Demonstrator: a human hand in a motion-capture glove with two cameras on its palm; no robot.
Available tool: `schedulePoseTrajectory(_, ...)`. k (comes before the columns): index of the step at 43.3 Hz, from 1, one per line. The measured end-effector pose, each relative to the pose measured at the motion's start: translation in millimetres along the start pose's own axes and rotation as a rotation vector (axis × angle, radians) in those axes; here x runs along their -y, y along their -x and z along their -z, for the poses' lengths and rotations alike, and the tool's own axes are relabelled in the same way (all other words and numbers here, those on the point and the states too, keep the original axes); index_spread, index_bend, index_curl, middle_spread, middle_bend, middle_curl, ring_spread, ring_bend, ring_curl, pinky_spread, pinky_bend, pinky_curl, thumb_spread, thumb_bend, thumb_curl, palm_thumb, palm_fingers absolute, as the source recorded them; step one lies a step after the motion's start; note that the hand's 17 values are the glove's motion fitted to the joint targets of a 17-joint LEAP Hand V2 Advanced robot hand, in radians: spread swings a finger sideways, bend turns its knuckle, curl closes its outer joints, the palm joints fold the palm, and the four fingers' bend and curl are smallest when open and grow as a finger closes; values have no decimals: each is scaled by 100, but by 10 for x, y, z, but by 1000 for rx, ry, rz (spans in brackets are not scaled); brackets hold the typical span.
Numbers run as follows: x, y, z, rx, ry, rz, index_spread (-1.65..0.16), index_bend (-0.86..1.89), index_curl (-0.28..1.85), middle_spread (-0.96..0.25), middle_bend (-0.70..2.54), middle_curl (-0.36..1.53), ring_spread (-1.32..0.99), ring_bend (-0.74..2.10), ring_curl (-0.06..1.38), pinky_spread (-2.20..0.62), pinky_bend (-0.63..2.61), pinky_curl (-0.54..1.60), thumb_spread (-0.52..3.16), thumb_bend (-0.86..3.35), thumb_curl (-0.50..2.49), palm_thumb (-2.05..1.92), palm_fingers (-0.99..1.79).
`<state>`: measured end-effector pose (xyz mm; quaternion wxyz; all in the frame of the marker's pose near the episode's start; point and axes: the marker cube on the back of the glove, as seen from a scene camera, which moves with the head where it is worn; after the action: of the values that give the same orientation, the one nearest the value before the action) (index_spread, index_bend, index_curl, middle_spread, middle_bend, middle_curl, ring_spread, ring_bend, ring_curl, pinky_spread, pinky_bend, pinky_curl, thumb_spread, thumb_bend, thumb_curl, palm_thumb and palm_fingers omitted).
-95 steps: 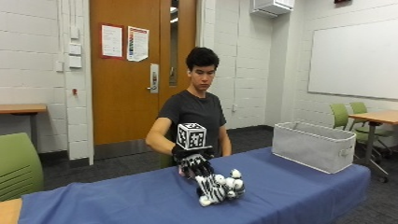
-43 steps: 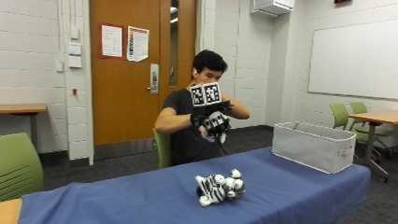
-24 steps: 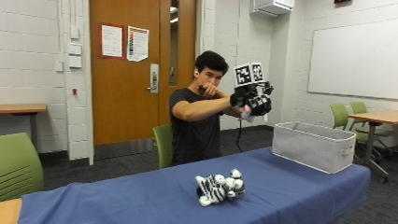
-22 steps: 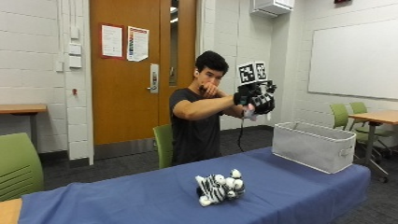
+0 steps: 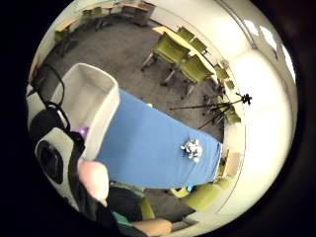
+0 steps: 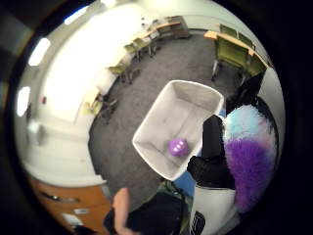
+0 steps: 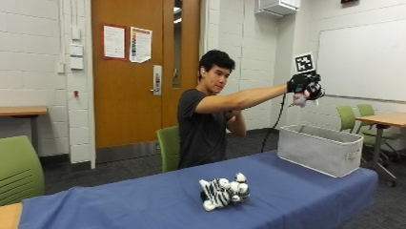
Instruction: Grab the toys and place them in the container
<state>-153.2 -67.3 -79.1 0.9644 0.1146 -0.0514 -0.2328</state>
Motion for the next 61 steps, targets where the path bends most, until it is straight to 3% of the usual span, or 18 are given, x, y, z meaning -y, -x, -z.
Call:
schedulePoseTrajectory(7, 482, 570, -82, 38, 14, -90, -33, 19, 95, -27, 110, 64, -34, 132, 50, -48, 84, 41, 144, 1, 50, 47, 126)
schedulePoseTrajectory(10, 554, 388, -198, 47, 25, -105, -33, 19, 96, -27, 110, 64, -34, 132, 49, -48, 84, 41, 147, 1, 50, 48, 125)
schedulePoseTrajectory(13, 540, 76, -315, 92, 35, -29, -33, 19, 97, -27, 109, 63, -34, 132, 49, -48, 85, 41, 148, 2, 49, 49, 125)
schedulePoseTrajectory(18, 544, 152, -491, 128, 81, 20, -33, 19, 98, -27, 109, 63, -34, 132, 49, -48, 85, 41, 149, 1, 48, 48, 123)
schedulePoseTrajectory(21, 528, 72, -551, 122, 129, -30, -34, 13, 95, -27, 96, 58, -35, 125, 46, -47, 88, 41, 145, -9, 40, 26, 102)
schedulePoseTrajectory(22, 532, 112, -561, 115, 140, -54, -33, 19, 98, -27, 106, 62, -34, 130, 49, -47, 85, 41, 150, 3, 45, 43, 125)
schedulePoseTrajectory(23, 545, 201, -570, 103, 148, -88, -35, -1, 90, -25, 77, 52, -35, 118, 44, -43, 100, 45, 135, -17, 37, 9, 57)
schedulePoseTrajectory(24, 565, 336, -574, 87, 152, -124, -33, -3, 91, -21, 67, 53, -31, 111, 46, -39, 105, 50, 127, -20, 35, -3, 11)
schedulePoseTrajectory(26, 589, 603, -562, 55, 145, -155, -32, 1, 90, -17, 65, 53, -27, 106, 49, -35, 114, 55, 117, -18, 33, -12, -7)
schedulePoseTrajectory(33, 336, 318, -385, 48, 96, -83, -32, 6, 69, -12, 57, 45, -23, 94, 33, -26, 116, 45, 100, -13, 28, -17, -2)
schedulePoseTrajectory(39, -26, -203, -252, -15, 87, -120, -32, 14, 63, -11, 56, 44, -22, 92, 31, -21, 111, 42, 94, -12, 25, -17, -2)
schedulePoseTrajectory(46, -615, -901, -41, 61, 91, -8, -33, 19, 60, -11, 56, 44, -24, 89, 29, -17, 102, 38, 91, -12, 21, -17, 2)
schedulePoseTrajectory(49, -832, -1310, -49, -44, 109, -78, -33, 18, 59, -11, 55, 43, -24, 88, 29, -17, 100, 37, 90, -12, 20, -17, 3)
schedulePoseTrajectory(55, -1373, -2314, -96, -194, 136, -360, -34, 21, 59, -11, 53, 43, -25, 82, 27, -15, 96, 36, 89, -12, 18, -17, 5)
schedulePoseTrajectory(61, -1876, -3087, -245, -204, 160, -455, -34, 20, 58, -11, 51, 42, -26, 77, 26, -14, 95, 35, 89, -12, 17, -17, 6)
